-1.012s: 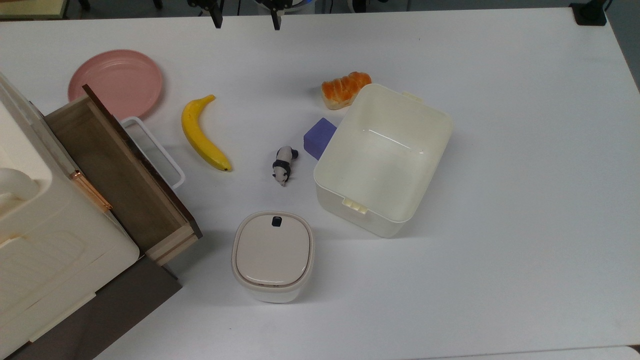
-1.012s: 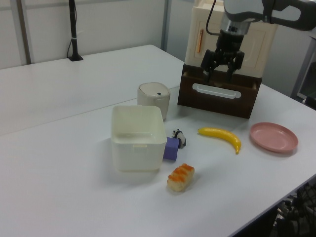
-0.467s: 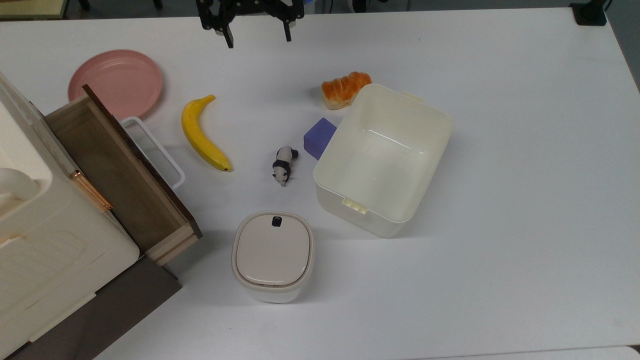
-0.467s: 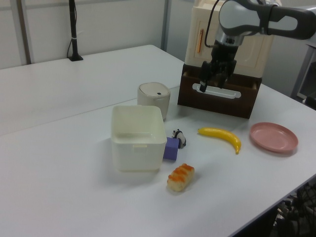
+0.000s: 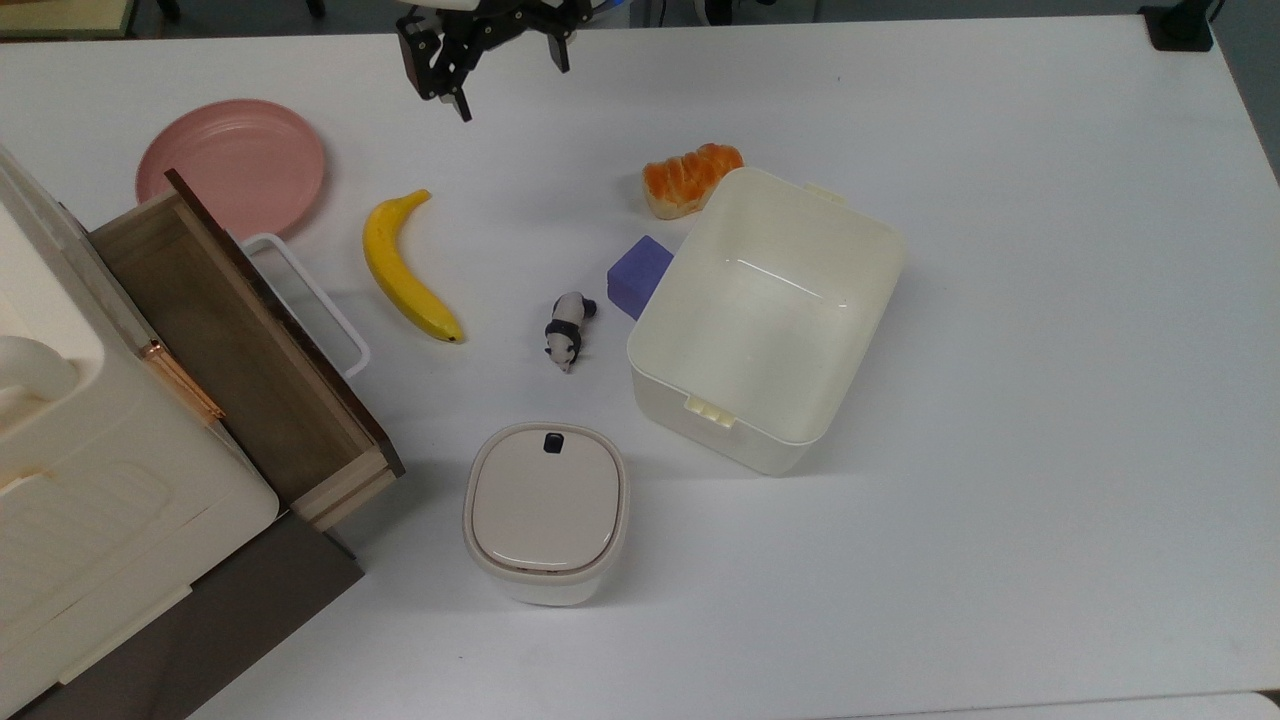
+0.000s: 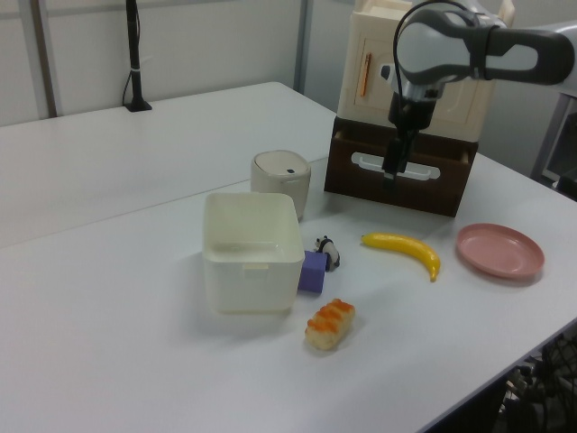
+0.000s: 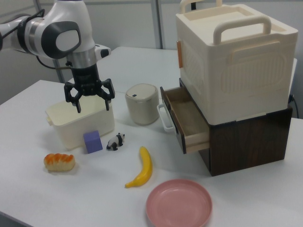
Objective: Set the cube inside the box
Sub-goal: 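Move the open gripper over the purple cube and lower it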
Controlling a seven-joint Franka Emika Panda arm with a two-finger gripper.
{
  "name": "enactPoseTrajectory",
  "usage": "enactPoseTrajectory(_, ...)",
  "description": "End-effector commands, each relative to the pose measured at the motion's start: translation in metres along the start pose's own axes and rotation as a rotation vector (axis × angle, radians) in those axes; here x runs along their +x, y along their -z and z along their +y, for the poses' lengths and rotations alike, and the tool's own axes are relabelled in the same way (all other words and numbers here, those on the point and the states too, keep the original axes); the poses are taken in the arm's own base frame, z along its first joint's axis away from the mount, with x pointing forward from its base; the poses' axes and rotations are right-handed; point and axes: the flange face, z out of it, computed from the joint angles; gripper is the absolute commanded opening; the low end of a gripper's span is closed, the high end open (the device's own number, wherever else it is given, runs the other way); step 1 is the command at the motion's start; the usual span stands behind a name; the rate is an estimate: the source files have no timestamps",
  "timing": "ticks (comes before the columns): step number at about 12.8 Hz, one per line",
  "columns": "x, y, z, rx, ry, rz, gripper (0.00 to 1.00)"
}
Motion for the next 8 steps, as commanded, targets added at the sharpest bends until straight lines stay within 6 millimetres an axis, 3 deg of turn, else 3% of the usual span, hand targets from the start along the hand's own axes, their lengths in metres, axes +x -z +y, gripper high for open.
enactPoseTrajectory(1,0.002,-0.023,-0.019,-0.06,0.133,-0.07,1.0)
enactPoseTrajectory(2,0.018,-0.031,-0.029,-0.077,0.157,-0.05,1.0)
enactPoseTrajectory(8,0.078,-0.102,-0.036,-0.129,0.245,0.056,1.0)
